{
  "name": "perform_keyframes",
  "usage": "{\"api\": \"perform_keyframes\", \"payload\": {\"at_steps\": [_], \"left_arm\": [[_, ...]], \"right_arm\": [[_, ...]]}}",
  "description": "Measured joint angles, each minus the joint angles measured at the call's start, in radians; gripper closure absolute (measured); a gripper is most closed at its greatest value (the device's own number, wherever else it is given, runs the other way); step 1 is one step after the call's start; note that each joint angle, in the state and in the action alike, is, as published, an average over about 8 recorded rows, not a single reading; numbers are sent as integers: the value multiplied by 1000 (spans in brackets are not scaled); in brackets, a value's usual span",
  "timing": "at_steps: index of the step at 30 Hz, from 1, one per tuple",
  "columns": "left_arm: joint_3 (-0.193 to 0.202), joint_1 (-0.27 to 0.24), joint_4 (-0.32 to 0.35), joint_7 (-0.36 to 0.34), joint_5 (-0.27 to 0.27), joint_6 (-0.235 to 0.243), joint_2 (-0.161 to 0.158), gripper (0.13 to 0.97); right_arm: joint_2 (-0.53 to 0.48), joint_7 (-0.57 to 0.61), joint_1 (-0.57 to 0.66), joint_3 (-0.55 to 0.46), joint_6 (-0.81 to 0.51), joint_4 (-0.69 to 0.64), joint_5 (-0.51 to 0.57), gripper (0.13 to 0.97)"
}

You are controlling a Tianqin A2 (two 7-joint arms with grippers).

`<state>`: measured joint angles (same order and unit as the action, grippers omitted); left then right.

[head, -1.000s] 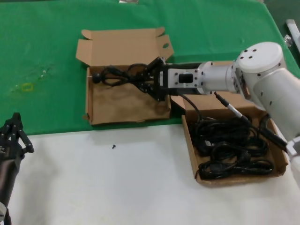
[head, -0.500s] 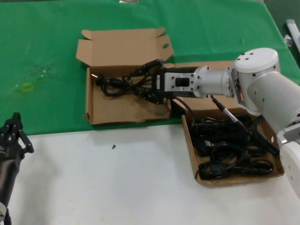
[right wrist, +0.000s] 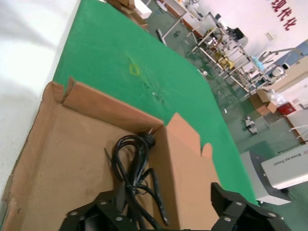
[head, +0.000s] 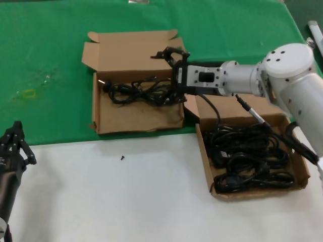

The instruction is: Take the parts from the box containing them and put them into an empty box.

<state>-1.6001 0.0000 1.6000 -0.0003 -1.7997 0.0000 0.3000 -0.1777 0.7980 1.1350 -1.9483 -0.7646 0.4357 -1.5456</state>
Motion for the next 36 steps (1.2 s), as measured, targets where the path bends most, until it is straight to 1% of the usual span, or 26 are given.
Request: {"api": "perform_keyframes", "payload": {"at_steps": [3,7,10,15,16,19,24,27,31,36], "left_arm": [[0,0,0,0,0,0,0,955],[0,0,0,0,0,0,0,955],[0,0,0,0,0,0,0,955],[0,0,0,0,0,0,0,951],[0,0,0,0,0,0,0,951],[0,0,0,0,0,0,0,949],[0,0,0,0,0,0,0,909],[0,0,0,0,0,0,0,885],[0,0,0,0,0,0,0,885],[0,0,0,0,0,0,0,801]], "right_arm": [[-31,-72,-34,-15,0,97,16,470],[-71,-155,-76,-30,0,213,33,470],[-93,-196,-98,-36,-1,273,40,398],[-104,-216,-110,-38,0,305,42,279],[-104,-218,-113,-37,2,308,42,279],[-105,-227,-127,-32,12,320,38,238],[-105,-253,-175,-14,48,360,24,169],[-106,-274,-211,0,75,390,13,169],[-107,-303,-264,20,114,434,-2,154],[-108,-342,-332,45,164,491,-21,129]]}}
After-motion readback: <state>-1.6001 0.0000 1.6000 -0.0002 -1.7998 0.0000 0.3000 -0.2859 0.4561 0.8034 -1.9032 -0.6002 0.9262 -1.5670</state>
